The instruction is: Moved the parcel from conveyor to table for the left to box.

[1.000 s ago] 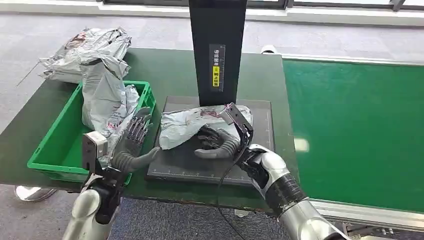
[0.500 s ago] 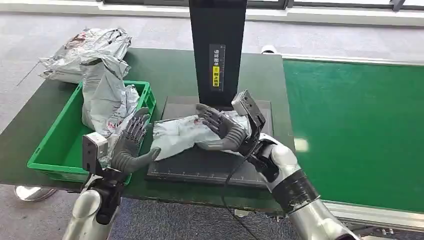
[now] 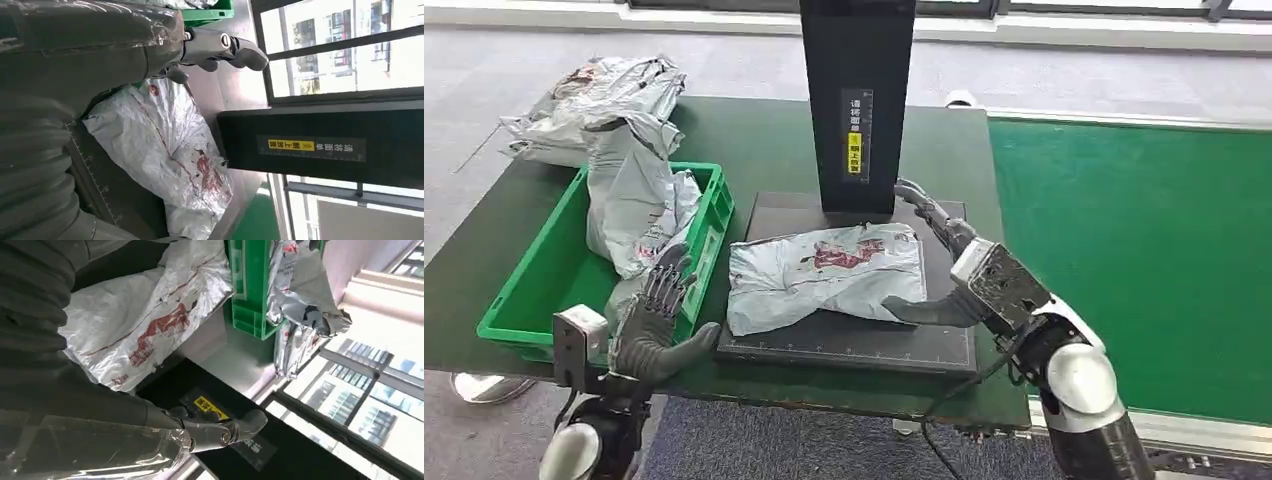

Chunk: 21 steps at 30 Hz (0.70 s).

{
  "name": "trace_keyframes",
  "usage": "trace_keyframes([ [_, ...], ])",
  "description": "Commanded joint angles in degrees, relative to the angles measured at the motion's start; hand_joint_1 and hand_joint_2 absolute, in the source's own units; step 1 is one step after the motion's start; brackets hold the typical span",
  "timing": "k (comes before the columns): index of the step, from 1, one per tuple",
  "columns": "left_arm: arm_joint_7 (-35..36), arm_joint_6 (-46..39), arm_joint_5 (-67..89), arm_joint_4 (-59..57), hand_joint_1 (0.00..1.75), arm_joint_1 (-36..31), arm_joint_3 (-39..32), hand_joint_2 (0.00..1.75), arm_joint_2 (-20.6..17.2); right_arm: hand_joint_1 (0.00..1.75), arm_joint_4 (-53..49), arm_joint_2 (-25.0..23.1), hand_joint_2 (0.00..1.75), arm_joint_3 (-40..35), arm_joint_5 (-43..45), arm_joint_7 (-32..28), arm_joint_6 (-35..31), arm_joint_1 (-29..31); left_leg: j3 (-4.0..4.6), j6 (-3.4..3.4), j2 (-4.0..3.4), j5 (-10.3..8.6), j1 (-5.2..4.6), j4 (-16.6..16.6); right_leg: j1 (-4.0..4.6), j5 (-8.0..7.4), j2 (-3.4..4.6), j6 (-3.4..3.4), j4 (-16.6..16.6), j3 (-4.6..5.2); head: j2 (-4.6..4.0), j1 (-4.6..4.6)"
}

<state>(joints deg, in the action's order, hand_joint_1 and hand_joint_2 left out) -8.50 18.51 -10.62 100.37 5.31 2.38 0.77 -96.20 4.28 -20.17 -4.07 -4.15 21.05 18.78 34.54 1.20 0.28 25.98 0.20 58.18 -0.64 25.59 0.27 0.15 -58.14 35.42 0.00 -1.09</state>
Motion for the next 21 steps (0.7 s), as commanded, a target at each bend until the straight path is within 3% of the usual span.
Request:
trace_keyframes([
  [1,0.61,-2.64,7.82,0.48,0.0,0.44,-1.04,1.75,1.81,0.0,-6.56,-1.42,1.75,11.49,1.94,-6.69,-5.55,-9.22,-0.13,-0.02,0.22,-0.02,0.03,-0.09,0.03,0.05,-0.25,-0.01,0.12,-0.22,0.02,0.0],
  [5,0.42,-9.85,28.79,1.3,0.0,-1.07,3.49,1.75,1.72,0.0,-16.97,-3.94,1.75,12.8,1.49,-13.13,-11.53,-16.81,-0.13,-0.03,0.41,0.01,0.02,-0.08,0.02,0.14,-0.47,-0.01,0.09,-0.33,0.0,0.0],
  [12,1.38,-12.56,49.87,-4.36,0.0,-8.7,14.27,1.75,-1.15,0.0,-19.78,-5.49,1.75,12.29,0.96,-12.83,-14.29,-20.96,-0.18,-0.01,0.37,0.07,0.01,-0.06,0.02,0.17,-0.41,0.01,0.06,-0.3,0.0,0.0],
  [16,1.54,-9.11,54.2,-11.35,0.0,-16.81,20.23,1.75,-4.08,0.0,-17.44,-6.45,1.75,14.54,3.74,-13.47,-13.42,-20.72,-0.13,-0.01,0.39,0.0,0.01,-0.05,0.02,0.12,-0.42,0.01,0.08,-0.24,0.02,0.0],
  [21,1.17,-6.04,53.84,-14.56,0.0,-20.13,21.85,1.75,-5.12,0.0,-17.56,-6.79,1.75,14.41,4.54,-13.31,-11.96,-20.44,-0.28,-0.04,0.18,0.0,0.02,-0.1,0.03,0.02,-0.23,0.02,0.14,-0.37,0.02,0.0],
])
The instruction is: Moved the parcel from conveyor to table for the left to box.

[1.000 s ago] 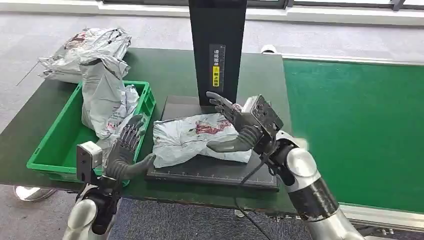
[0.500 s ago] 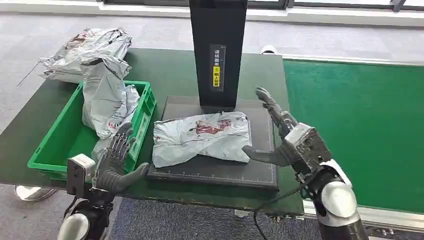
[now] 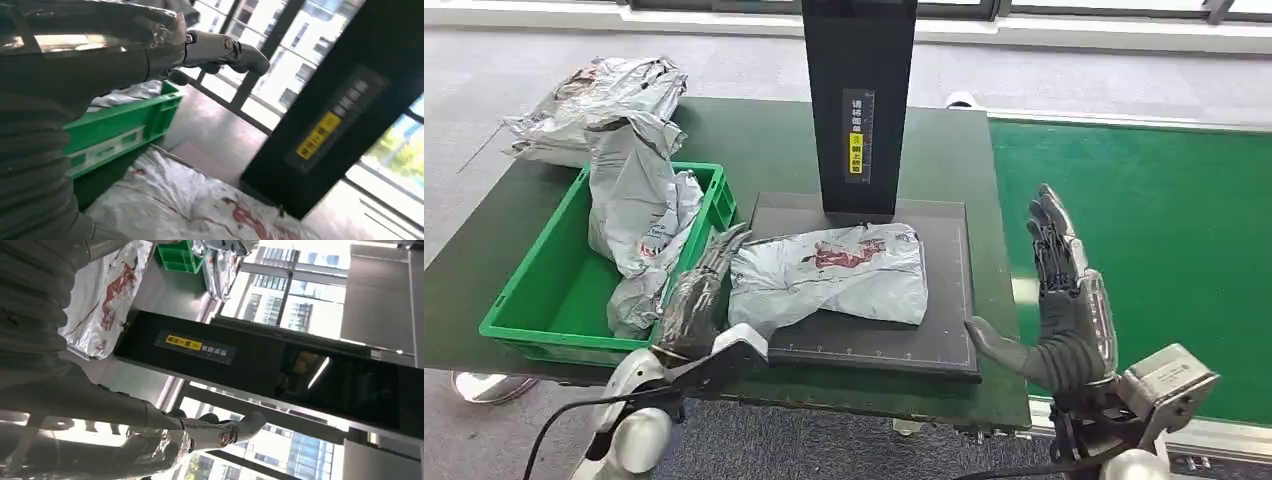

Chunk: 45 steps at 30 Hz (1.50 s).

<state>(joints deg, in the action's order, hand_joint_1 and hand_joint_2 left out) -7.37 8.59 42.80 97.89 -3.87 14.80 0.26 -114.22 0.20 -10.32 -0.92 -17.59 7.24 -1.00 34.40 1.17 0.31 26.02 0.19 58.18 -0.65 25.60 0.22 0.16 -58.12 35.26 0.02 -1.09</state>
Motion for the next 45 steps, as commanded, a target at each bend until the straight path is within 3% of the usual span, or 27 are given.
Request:
trace_keyframes([
  [1,0.24,5.64,0.29,-14.19,0.0,-12.92,10.59,1.75,-5.2,0.0,0.52,-2.82,1.75,4.41,1.39,0.4,2.29,-0.54,-0.11,0.0,0.07,-0.04,0.01,-0.06,0.02,-0.01,-0.1,0.01,0.06,-0.13,0.0,0.0],
  [6,-0.06,10.77,-3.47,-27.63,0.0,-23.65,17.23,1.75,-6.66,0.0,0.31,-2.94,1.75,4.01,0.49,1.7,2.42,-0.82,-0.17,0.0,0.27,-0.12,0.01,-0.07,0.02,0.01,-0.31,0.01,0.07,-0.23,0.0,0.0],
  [19,2.01,9.46,-5.89,-37.95,0.0,-30.54,23.12,1.75,-7.65,0.0,-0.93,-2.21,1.75,3.62,0.76,1.79,1.86,-2.39,-0.44,0.01,0.14,-0.08,0.09,-0.2,0.11,-0.03,-0.2,0.02,0.27,-0.51,-0.02,0.0],
  [23,1.99,9.45,-5.89,-38.27,0.0,-30.69,23.18,1.75,-7.74,0.0,-0.91,-2.15,1.75,3.64,0.78,1.74,1.82,-2.54,-0.18,0.01,-0.01,-0.07,0.0,-0.06,0.01,-0.03,-0.02,0.01,0.04,-0.17,0.0,0.0],
  [24,2.2,8.9,-5.64,-38.83,0.05,-30.91,23.31,1.75,-7.73,0.0,-0.87,-2.1,1.75,3.63,0.78,1.62,1.61,-2.58,-0.27,0.01,-0.01,-0.05,0.04,-0.09,0.05,-0.03,-0.03,0.01,0.11,-0.28,0.0,0.0],
  [25,2.51,8.22,-5.66,-40.08,0.72,-31.25,23.28,1.75,-7.63,0.0,-0.8,-1.82,1.75,3.35,0.29,1.65,1.1,-2.8,-0.2,0.02,-0.03,-0.06,0.01,-0.06,0.02,-0.04,0.0,0.01,0.07,-0.19,0.0,0.0],
  [26,2.5,8.15,-5.65,-40.37,1.75,-31.3,23.21,1.75,-7.85,0.0,-0.68,-1.72,1.75,3.26,0.29,1.65,1.11,-2.91,-0.27,0.01,0.01,-0.06,0.04,-0.1,0.05,-0.03,-0.06,0.01,0.13,-0.29,-0.02,0.0],
  [35,1.29,7.72,-6.71,-40.77,1.75,-30.35,22.59,1.75,-8.2,0.0,-1.19,-1.29,1.75,2.78,0.18,1.52,0.63,-3.53,-0.26,0.01,-0.02,-0.04,0.05,-0.08,0.06,-0.03,-0.02,0.0,0.13,-0.28,-0.02,0.0],
  [45,0.2,9.05,-8.11,-38.85,1.75,-26.24,22.94,1.75,-11.52,0.0,-1.52,-0.73,1.75,2.73,-0.09,1.62,-0.68,-4.4,-0.31,0.01,-0.13,-0.02,0.03,-0.13,0.04,-0.04,0.09,0.0,0.15,-0.29,-0.02,0.0],
])
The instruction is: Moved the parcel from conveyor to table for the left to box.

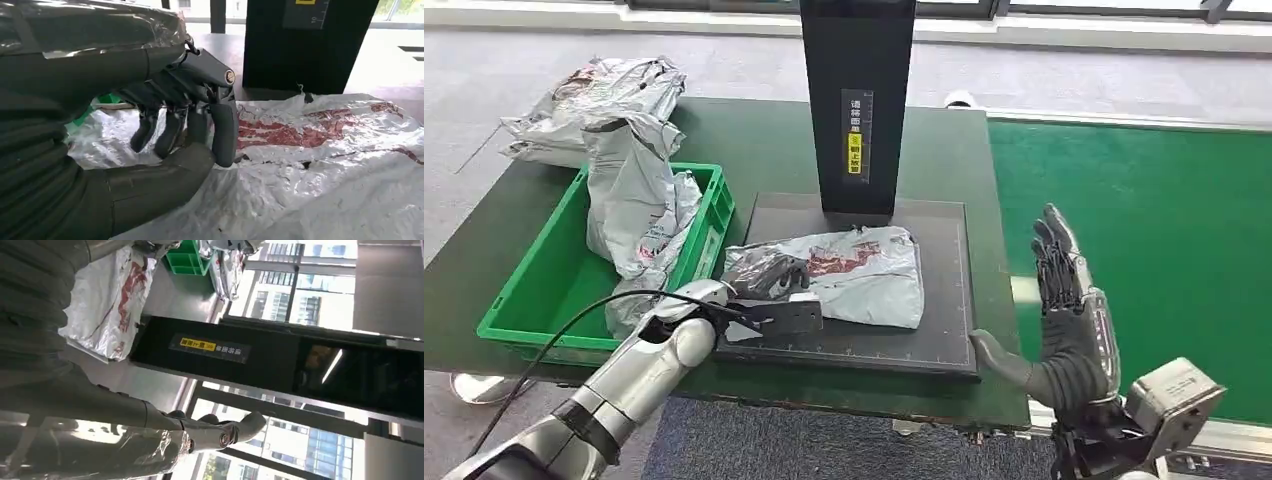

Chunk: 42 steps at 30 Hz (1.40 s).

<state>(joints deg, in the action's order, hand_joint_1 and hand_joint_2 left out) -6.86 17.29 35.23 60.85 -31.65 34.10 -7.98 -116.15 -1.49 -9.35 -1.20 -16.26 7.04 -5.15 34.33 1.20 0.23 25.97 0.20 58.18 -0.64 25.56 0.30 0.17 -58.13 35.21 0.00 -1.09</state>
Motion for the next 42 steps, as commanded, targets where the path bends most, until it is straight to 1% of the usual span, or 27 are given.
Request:
trace_keyframes([
  [1,-0.29,0.19,-0.5,-1.72,1.75,1.73,3.57,1.75,-3.52,0.0,0.53,1.03,1.75,1.73,0.31,0.24,-0.47,-0.19,-0.36,-0.02,-0.09,0.02,0.0,-0.22,0.02,0.0,0.04,0.0,0.23,-0.34,0.02,0.0],
  [2,-0.26,0.12,-0.47,-1.68,1.75,1.84,3.56,1.75,-3.55,0.0,0.76,1.06,1.75,1.78,0.4,0.21,-0.49,-0.07,-0.2,-0.01,-0.06,0.03,0.03,-0.09,0.04,0.01,0.02,0.0,0.11,-0.19,0.02,0.0],
  [3,-0.26,0.12,-0.47,-1.68,1.75,1.84,3.56,1.75,-3.55,0.0,0.76,1.06,1.75,1.78,0.4,0.21,-0.49,-0.07,-0.32,-0.02,-0.09,0.03,0.04,-0.17,0.06,0.0,0.04,0.01,0.2,-0.31,0.02,0.0],
  [4,-0.26,0.12,-0.47,-1.68,1.75,1.84,3.56,1.75,-3.55,0.0,0.76,1.06,1.75,1.78,0.4,0.21,-0.49,-0.07,-0.21,-0.02,-0.02,0.03,0.04,-0.1,0.05,0.01,-0.01,0.0,0.14,-0.23,0.02,0.0],
  [5,-0.24,0.11,-0.45,-1.63,1.75,1.74,3.55,1.75,-3.51,0.0,0.78,1.06,1.75,1.77,0.4,0.21,-0.49,-0.05,-0.3,-0.02,-0.05,0.02,0.04,-0.16,0.06,0.0,0.0,0.0,0.21,-0.31,0.02,0.0],
  [7,-0.23,-0.29,-0.39,-1.53,1.75,1.91,3.19,1.75,-3.32,0.0,0.96,1.12,1.75,1.68,0.74,0.05,-0.48,0.11,-0.11,-0.02,0.02,0.0,0.0,-0.07,0.01,0.02,-0.05,-0.01,0.07,-0.12,0.02,0.0],
  [10,0.25,-3.05,1.14,-0.74,1.75,1.14,2.33,1.75,-2.8,0.0,0.78,0.74,1.75,2.16,0.96,-0.09,-1.01,0.13,-0.21,-0.03,0.01,0.02,0.05,-0.11,0.06,0.01,-0.05,-0.02,0.18,-0.27,0.0,0.0],
  [11,0.3,-4.1,1.16,0.21,1.75,0.79,1.54,1.75,-2.62,0.0,0.61,0.69,1.75,2.29,0.9,-0.1,-1.22,0.0,-0.11,-0.03,0.01,0.01,0.01,-0.05,0.02,0.02,-0.05,-0.02,0.08,-0.14,0.0,0.0],
  [15,0.73,-5.71,0.94,7.5,1.75,-2.15,-1.17,1.75,-2.68,0.0,-0.8,0.67,1.75,3.03,0.67,-0.54,-2.31,-1.47,-0.07,-0.03,0.18,0.02,0.1,0.01,0.11,0.05,-0.24,-0.01,0.1,-0.21,0.0,0.0],
  [16,0.87,-5.95,0.75,8.91,1.75,-2.79,-1.66,1.75,-2.57,0.0,-0.95,0.59,1.75,3.17,0.63,-0.67,-2.51,-1.61,0.1,-0.01,0.18,0.0,0.09,0.09,0.1,0.04,-0.22,0.0,0.0,-0.01,0.02,0.0],
  [19,1.57,-6.06,0.13,11.43,1.75,-3.86,-2.38,1.75,-2.36,0.0,-0.85,0.54,1.75,3.27,0.61,-0.74,-2.76,-1.25,0.01,-0.02,0.25,0.02,0.12,0.08,0.13,0.06,-0.28,0.0,0.05,-0.14,0.0,0.0],
  [20,1.71,-6.86,0.15,12.08,1.75,-4.29,-2.79,1.75,-2.12,0.0,-0.71,0.47,1.75,3.38,0.63,-0.74,-3.03,-1.04,0.01,-0.02,0.14,0.01,0.07,0.05,0.08,0.05,-0.18,0.0,0.02,-0.09,0.0,0.0],
  [26,1.96,-8.09,-0.08,11.3,1.75,-5.81,-2.73,1.75,-1.59,0.0,-0.21,1.13,1.75,3.0,0.94,-1.04,-3.72,-0.8,-0.02,-0.02,0.12,-0.02,0.03,0.0,0.04,0.01,-0.15,0.0,0.04,-0.09,0.02,0.0],
  [27,1.96,-8.09,-0.08,11.3,1.75,-5.81,-2.73,1.75,-1.59,0.0,-0.21,1.13,1.75,3.0,0.94,-1.04,-3.72,-0.8,-0.12,-0.03,0.12,-0.01,0.07,-0.03,0.08,0.01,-0.17,-0.01,0.12,-0.2,0.02,0.0],
  [31,1.96,-8.09,-0.08,11.3,1.75,-5.81,-2.73,1.75,-1.59,0.0,-0.21,1.13,1.75,3.0,0.94,-1.04,-3.72,-0.8,-0.07,-0.02,0.07,0.0,0.05,0.0,0.05,0.01,-0.11,0.0,0.07,-0.12,0.02,0.0],
  [35,1.97,-8.12,-0.1,11.22,1.75,-5.7,-2.73,1.75,-1.62,0.0,-0.18,1.14,1.75,3.0,0.94,-1.04,-3.73,-0.79,-0.18,-0.03,0.09,0.01,0.06,-0.06,0.07,0.02,-0.14,-0.01,0.14,-0.25,0.02,0.0],
  [41,2.29,-9.1,-0.71,10.09,1.75,-6.63,-2.81,1.75,-1.29,0.0,0.37,1.85,1.75,2.57,1.39,-1.38,-4.65,-0.5,-0.03,-0.02,0.07,0.0,0.04,0.01,0.05,0.0,-0.1,0.0,0.04,-0.08,0.0,0.0],
  [42,3.5,-6.64,-1.84,8.63,1.75,-7.29,-2.32,1.75,-1.46,0.0,0.76,2.29,1.75,2.31,1.6,-1.43,-4.87,-0.09,-0.13,-0.03,0.11,0.0,0.08,-0.02,0.09,0.01,-0.15,-0.01,0.12,-0.22,0.02,0.0],
])
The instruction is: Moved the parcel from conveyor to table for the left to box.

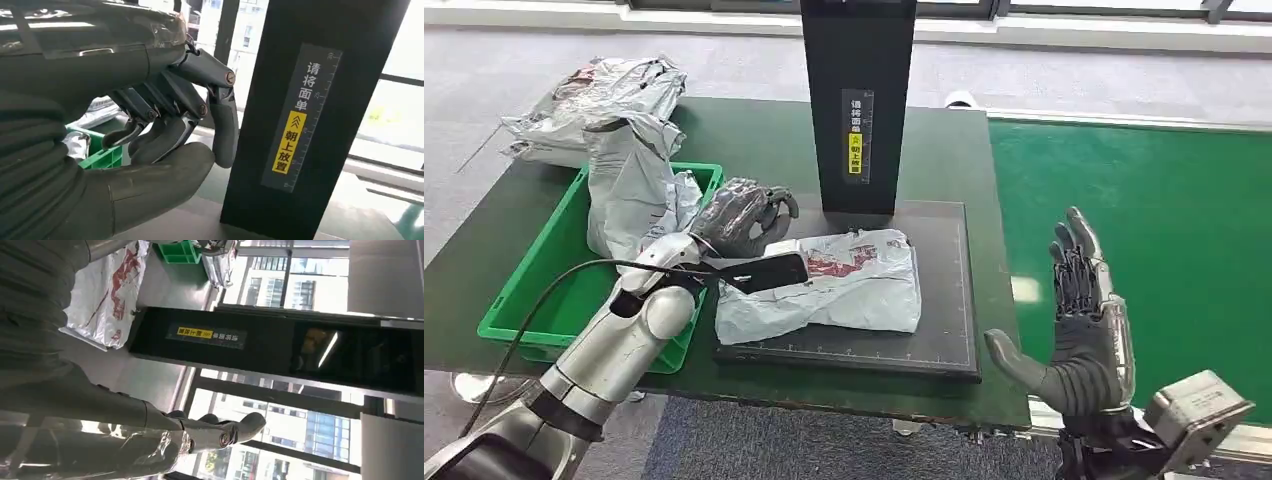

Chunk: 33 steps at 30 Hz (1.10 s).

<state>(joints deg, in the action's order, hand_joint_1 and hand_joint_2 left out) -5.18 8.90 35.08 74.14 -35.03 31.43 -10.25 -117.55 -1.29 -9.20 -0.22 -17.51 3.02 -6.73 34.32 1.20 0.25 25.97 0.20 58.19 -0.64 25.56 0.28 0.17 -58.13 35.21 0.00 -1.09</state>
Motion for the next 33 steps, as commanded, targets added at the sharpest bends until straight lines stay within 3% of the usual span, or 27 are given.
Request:
trace_keyframes([
  [1,1.98,5.4,-2.09,-6.75,0.02,-4.88,2.17,1.75,0.15,0.0,2.74,2.41,1.75,1.97,0.73,-0.18,-0.78,2.11,-0.06,-0.02,0.05,0.0,0.04,-0.01,0.05,-0.01,-0.08,-0.01,0.06,-0.11,0.02,0.0],
  [3,1.21,9.69,-0.91,-10.38,0.0,-6.07,6.01,1.75,-0.68,0.0,3.8,2.53,1.75,1.89,1.03,-0.13,-0.51,3.14,-0.16,-0.03,0.05,-0.01,0.05,-0.06,0.06,-0.02,-0.09,-0.01,0.13,-0.23,0.0,0.0],
  [4,0.37,11.91,0.09,-12.38,0.0,-6.88,8.67,0.0,-0.97,0.0,4.4,2.62,1.75,1.82,1.41,-0.08,-0.14,3.59,-0.12,-0.02,0.04,-0.01,0.04,-0.04,0.05,-0.02,-0.08,-0.01,0.09,-0.17,0.02,0.0],
  [11,-4.54,19.63,0.77,-14.44,0.0,-7.17,18.27,0.0,-3.78,0.0,4.87,2.72,1.75,1.79,1.99,0.16,1.08,2.88,-0.22,-0.02,0.02,-0.01,0.02,-0.13,0.03,-0.02,-0.05,0.0,0.16,-0.26,0.0,0.0],
  [27,-4.43,23.42,2.81,-13.02,0.0,-7.31,24.0,0.0,-8.07,0.0,6.37,3.04,1.75,1.02,1.96,0.04,3.87,3.23,-0.2,-0.02,-0.05,0.01,0.09,-0.09,0.1,-0.04,0.02,-0.01,0.18,-0.25,0.0,0.0],
  [28,-2.5,21.41,5.47,-14.06,0.0,-7.44,24.78,1.75,-7.65,0.0,6.05,2.84,1.75,1.27,1.82,-0.13,3.97,2.76,-0.15,-0.02,-0.04,0.01,0.02,-0.07,0.02,0.0,0.01,-0.01,0.09,-0.16,0.02,0.0],
  [33,3.04,13.86,14.97,-21.22,0.0,-7.67,24.7,1.75,-4.46,0.0,4.21,1.72,1.75,2.08,1.12,-0.59,4.25,1.16,-0.26,-0.02,0.12,-0.01,0.03,-0.15,0.04,0.03,-0.15,-0.01,0.17,-0.33,0.0,0.0],
])
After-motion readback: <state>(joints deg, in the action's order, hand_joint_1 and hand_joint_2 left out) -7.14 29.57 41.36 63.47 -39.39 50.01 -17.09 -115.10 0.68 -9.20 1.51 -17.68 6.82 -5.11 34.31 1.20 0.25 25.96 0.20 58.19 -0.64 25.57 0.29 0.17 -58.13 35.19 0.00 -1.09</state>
